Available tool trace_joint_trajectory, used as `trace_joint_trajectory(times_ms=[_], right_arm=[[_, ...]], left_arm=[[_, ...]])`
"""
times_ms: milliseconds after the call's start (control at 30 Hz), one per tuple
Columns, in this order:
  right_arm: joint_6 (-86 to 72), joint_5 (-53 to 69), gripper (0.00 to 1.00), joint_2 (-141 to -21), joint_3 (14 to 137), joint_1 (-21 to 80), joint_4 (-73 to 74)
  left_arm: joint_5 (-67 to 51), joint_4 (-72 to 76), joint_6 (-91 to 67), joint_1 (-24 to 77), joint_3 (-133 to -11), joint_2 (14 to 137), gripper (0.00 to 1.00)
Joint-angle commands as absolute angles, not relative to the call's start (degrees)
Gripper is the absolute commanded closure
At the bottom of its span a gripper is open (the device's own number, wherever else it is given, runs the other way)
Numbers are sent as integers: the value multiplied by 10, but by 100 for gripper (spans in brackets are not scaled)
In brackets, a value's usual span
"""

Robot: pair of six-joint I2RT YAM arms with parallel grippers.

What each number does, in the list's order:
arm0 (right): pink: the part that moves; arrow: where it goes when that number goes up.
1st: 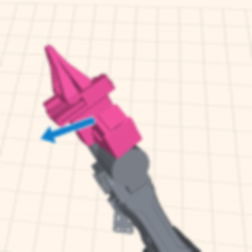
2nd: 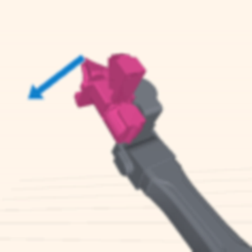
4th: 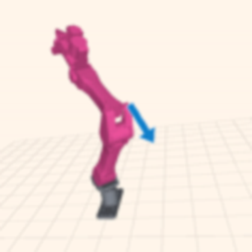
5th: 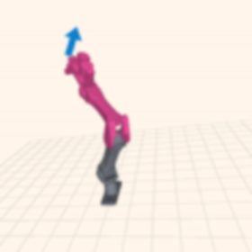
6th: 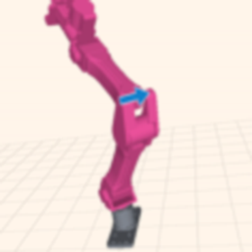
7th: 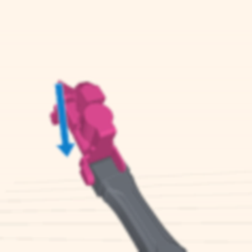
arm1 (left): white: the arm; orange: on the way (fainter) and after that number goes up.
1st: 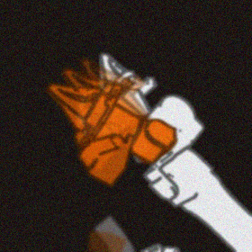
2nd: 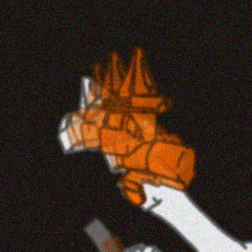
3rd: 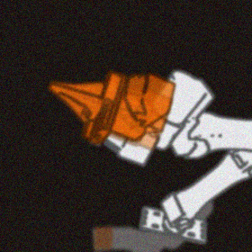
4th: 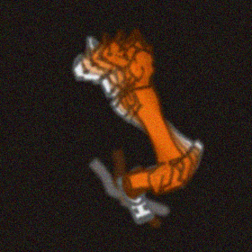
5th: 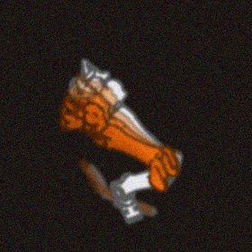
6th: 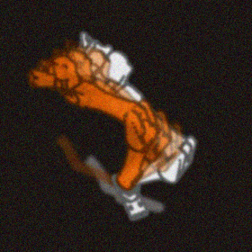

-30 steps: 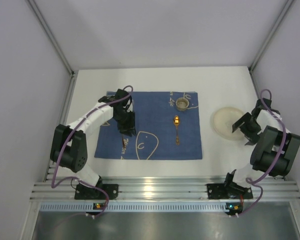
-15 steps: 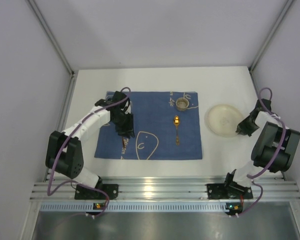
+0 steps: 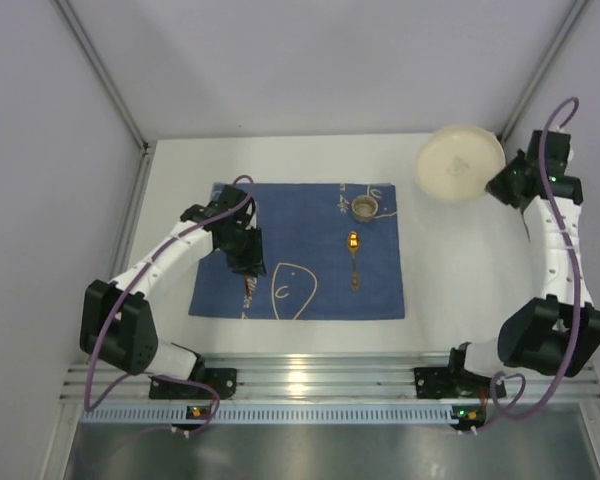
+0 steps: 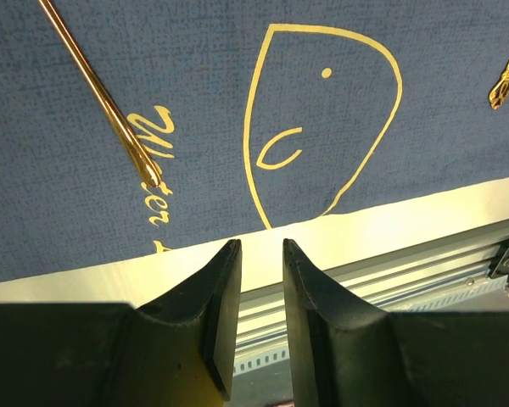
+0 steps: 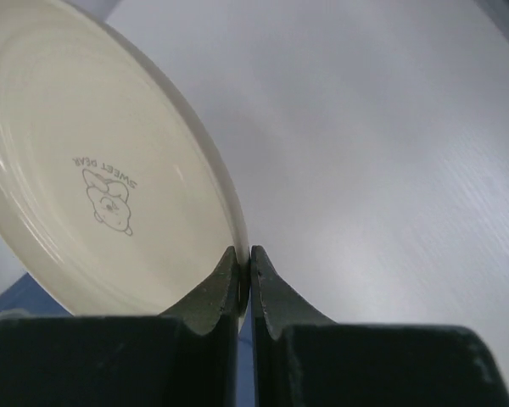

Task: Set the dinner table for one person

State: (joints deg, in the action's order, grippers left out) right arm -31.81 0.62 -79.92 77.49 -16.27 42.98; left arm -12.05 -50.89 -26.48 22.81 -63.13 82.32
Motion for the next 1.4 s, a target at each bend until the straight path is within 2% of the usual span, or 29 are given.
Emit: trace_joint_trajectory(times_ms=[0, 100, 200, 300, 700, 967, 1000, 1033, 1133, 1233, 1367], right_arm=[[-335, 19, 100, -774, 860, -24, 466], [-357, 2, 100, -788, 868, 121, 464], [-380, -34, 100, -814, 815, 224, 435], [-389, -40, 100, -868, 776, 280, 428], [-375, -13, 100, -1087, 858, 383, 401], [-375, -4, 100, -1143, 861, 401, 396], [-374, -3, 95, -1143, 857, 400, 399], [-374, -4, 73, -1140, 855, 401, 401], [-369, -18, 39, -1121, 852, 402, 410], [-359, -43, 31, -1093, 864, 400, 442], [-326, -85, 31, -996, 868, 401, 459]], left_arm=[[-109, -493, -274, 231, -653, 811, 69], [-97, -497, -272, 231, -662, 799, 68], [-84, -508, -273, 231, -668, 790, 68], [-64, -519, -277, 231, -658, 757, 68], [-6, -540, -310, 230, -562, 606, 65], [20, -552, -315, 229, -555, 586, 64], [21, -551, -313, 229, -559, 591, 64], [23, -551, -311, 229, -561, 591, 64], [32, -549, -305, 229, -570, 599, 62], [63, -551, -303, 229, -586, 608, 53], [159, -552, -313, 229, -628, 602, 38]])
